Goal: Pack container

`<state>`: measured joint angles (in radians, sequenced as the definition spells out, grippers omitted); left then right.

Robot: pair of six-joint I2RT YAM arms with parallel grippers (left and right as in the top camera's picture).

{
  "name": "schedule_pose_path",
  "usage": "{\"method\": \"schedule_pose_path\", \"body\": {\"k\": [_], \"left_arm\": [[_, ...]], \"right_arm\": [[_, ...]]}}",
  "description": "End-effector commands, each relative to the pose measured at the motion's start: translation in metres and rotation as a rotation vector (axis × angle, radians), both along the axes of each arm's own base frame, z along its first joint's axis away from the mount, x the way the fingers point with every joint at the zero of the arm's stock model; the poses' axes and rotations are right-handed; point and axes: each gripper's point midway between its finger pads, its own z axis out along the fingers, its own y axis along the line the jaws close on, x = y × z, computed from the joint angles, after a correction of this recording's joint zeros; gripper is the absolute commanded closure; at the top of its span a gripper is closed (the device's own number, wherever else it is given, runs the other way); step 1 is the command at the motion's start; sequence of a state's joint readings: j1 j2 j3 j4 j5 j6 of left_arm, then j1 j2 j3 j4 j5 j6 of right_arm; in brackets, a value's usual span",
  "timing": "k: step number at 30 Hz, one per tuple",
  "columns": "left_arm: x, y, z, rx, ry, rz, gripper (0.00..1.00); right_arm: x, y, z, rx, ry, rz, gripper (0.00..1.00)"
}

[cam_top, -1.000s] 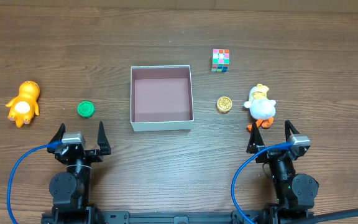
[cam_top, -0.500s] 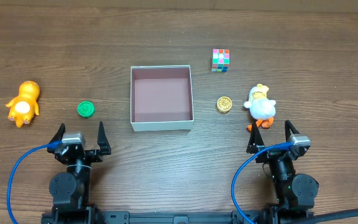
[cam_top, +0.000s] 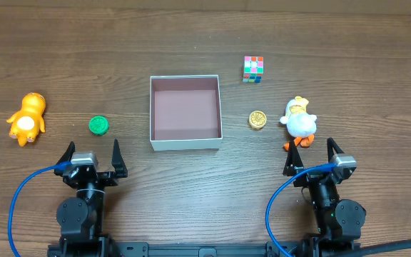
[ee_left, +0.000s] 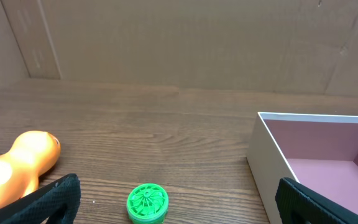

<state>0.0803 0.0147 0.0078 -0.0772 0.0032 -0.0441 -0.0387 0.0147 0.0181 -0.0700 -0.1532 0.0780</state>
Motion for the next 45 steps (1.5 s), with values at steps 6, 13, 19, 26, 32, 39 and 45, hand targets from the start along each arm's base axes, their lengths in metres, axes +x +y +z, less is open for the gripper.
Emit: {"method": "schedule_pose_path", "body": {"k": [6, 13, 19, 26, 32, 39, 45], "left_arm": [[0.0, 0.002, 0.001, 0.023, -0.005, 0.009, 0.0], [0.0, 0.002, 0.001, 0.023, -0.005, 0.009, 0.0], [0.0, 0.002, 0.001, 0.023, -0.005, 0.009, 0.0], [0.0, 0.002, 0.001, 0.023, -0.005, 0.009, 0.0], [0.0, 0.002, 0.001, 0.023, -0.005, 0.009, 0.0], [0.0, 0.002, 0.001, 0.023, -0.005, 0.009, 0.0], [0.0, 0.002, 0.001, 0.023, -0.005, 0.009, 0.0]], "right_arm": [[-0.001, 0.007, -0.001, 0.003, -0.007, 0.039, 0.0], [-0.012, 0.043, 0.001, 0.003, -0.016, 0.257, 0.0], [-0.014, 0.049, 0.002, 0.007, -0.018, 0.298, 0.0], [-0.018, 0.053, 0.03, 0.061, -0.105, 0.324, 0.0], [-0.025, 0.05, 0.062, -0.096, -0.169, 0.294, 0.0], [-0.01, 0.01, 0.066, -0.103, 0.083, 0.067, 0.0], [0.017, 0.005, 0.069, -0.093, 0.352, 0.053, 0.0]]}}
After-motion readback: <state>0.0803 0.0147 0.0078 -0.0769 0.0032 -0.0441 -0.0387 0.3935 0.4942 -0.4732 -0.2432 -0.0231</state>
